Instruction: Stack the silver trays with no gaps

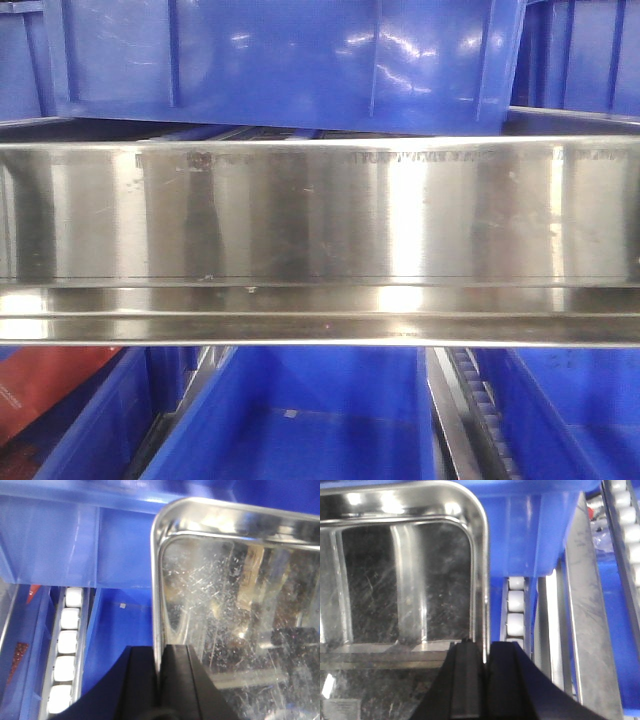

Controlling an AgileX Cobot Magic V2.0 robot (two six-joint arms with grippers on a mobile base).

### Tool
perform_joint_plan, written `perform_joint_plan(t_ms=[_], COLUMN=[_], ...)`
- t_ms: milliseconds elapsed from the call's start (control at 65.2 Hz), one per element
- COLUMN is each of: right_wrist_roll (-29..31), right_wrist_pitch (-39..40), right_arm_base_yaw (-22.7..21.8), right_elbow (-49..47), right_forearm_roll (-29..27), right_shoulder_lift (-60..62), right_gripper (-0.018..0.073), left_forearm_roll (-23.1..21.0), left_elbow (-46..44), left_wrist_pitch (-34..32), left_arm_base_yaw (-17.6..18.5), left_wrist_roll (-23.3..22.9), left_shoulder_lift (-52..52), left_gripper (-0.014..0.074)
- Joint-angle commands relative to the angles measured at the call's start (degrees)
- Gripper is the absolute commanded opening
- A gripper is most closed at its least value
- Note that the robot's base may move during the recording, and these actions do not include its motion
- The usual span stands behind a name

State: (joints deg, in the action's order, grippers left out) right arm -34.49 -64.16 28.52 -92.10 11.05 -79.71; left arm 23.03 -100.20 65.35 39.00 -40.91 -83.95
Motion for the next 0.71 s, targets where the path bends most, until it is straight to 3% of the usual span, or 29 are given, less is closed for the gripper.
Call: perform_joint_plan(t_ms=[0, 690], right_wrist_roll=[0.5, 0.5], right_wrist_pitch=[-0.7, -0.2], right_arm_base_yaw=[-0.5, -0.5], right_elbow=[-0.4, -0.4], right_forearm_roll=[3.7, 3.7], right_shoulder_lift=[0.9, 0.9], right_gripper=[-0.0065, -0.0068], left_forearm_roll=[2.8, 3.3], left_elbow=[-1.0, -2.4], left_wrist_pitch=[0.2, -0.7], left_arm_base_yaw=[0.3, 1.7], left_wrist_roll=[-0.6, -0.9], left_shoulder_lift=[0.0, -2.1], left_gripper=[-0.0017, -0.0017])
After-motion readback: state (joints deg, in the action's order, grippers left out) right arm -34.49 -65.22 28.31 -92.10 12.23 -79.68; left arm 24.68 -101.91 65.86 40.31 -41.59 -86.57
